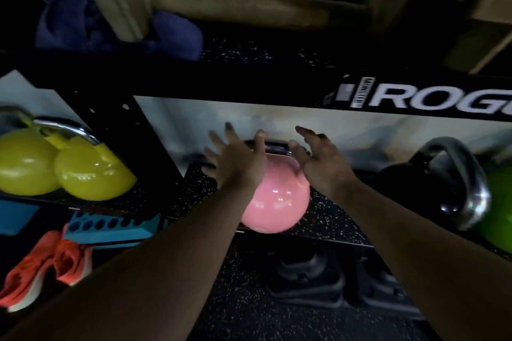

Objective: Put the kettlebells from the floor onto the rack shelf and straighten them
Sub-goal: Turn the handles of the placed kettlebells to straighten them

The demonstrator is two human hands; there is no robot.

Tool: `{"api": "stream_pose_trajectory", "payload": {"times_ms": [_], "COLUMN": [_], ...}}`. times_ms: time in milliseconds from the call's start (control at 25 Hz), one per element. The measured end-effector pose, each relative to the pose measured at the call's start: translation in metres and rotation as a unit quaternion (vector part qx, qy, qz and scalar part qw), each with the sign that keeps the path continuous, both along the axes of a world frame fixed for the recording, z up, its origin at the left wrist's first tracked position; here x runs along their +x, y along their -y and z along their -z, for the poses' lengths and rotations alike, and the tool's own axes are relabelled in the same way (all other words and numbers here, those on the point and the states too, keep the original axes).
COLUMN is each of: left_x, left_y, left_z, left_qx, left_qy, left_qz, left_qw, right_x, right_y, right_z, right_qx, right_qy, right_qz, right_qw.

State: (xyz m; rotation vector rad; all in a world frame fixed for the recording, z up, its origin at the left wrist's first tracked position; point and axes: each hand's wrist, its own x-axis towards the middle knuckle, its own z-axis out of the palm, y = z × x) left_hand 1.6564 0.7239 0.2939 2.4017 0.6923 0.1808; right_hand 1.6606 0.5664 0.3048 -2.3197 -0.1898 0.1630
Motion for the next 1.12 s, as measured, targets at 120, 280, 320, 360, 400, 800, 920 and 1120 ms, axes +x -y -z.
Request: {"api": "stream_pose_trajectory", "payload": {"times_ms": [120, 280, 320, 360, 400, 800, 920, 1120], "left_x": [-0.015, 0.004, 0.015, 0.024, 0.030, 0.069, 0.076, 0.081], "left_y": [-0.002, -0.002, -0.011, -0.022, -0.031, -0.042, -0.047, -0.052], "left_z": [0.017, 0.025, 0.026, 0.027, 0.029, 0.041, 0.044, 0.044], "left_qx": [-0.170, -0.247, -0.252, -0.255, -0.259, -0.341, -0.371, -0.398], "left_qy": [-0.030, 0.021, 0.033, 0.033, 0.034, 0.011, -0.002, 0.038], "left_qz": [-0.052, -0.023, 0.002, 0.041, 0.079, 0.152, 0.155, 0.155], "left_qw": [0.984, 0.969, 0.967, 0.966, 0.962, 0.928, 0.916, 0.903], "right_x": [0.005, -0.001, -0.008, -0.016, -0.023, -0.029, -0.026, -0.022], "right_y": [-0.020, -0.034, -0.041, -0.047, -0.052, -0.094, -0.116, -0.136], "right_z": [0.011, 0.014, 0.016, 0.019, 0.021, 0.016, 0.018, 0.021], "right_qx": [0.002, 0.002, 0.013, 0.027, 0.051, 0.327, 0.379, 0.438], "right_qy": [-0.024, 0.016, 0.026, 0.031, 0.025, -0.110, -0.110, -0.122], "right_qz": [0.024, 0.077, 0.087, 0.094, 0.096, 0.136, 0.160, 0.202], "right_qw": [0.999, 0.997, 0.996, 0.995, 0.994, 0.929, 0.905, 0.867]}}
